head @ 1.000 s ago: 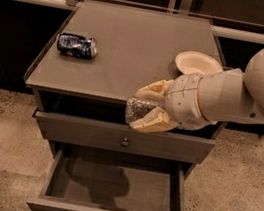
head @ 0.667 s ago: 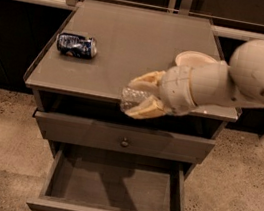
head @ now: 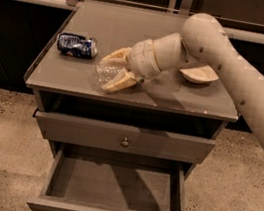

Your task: Pick water bottle from middle drawer and place on counter

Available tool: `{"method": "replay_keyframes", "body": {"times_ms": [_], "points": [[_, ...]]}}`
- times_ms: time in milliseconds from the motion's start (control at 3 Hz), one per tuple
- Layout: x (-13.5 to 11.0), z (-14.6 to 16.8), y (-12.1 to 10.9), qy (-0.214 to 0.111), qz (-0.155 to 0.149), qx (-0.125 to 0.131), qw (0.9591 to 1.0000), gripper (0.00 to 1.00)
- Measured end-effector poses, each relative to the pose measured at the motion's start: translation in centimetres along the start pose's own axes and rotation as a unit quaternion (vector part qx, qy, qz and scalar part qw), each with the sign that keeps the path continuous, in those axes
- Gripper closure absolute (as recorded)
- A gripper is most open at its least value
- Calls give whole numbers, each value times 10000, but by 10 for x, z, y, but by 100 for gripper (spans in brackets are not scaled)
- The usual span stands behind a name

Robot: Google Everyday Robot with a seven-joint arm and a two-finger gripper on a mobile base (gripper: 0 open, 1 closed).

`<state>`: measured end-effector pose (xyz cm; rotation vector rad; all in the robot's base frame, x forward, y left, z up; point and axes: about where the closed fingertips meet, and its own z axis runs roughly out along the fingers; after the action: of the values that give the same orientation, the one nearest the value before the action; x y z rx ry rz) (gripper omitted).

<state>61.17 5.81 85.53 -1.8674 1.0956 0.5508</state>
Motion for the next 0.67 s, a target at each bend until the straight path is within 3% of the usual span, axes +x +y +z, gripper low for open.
{"method": "replay_keyframes", "body": {"times_ms": [333,667], "points": [[0,33,-42,-359,-280,-167,9988,100],[-13,23,-70,-433,-440,85,9981,82]]}}
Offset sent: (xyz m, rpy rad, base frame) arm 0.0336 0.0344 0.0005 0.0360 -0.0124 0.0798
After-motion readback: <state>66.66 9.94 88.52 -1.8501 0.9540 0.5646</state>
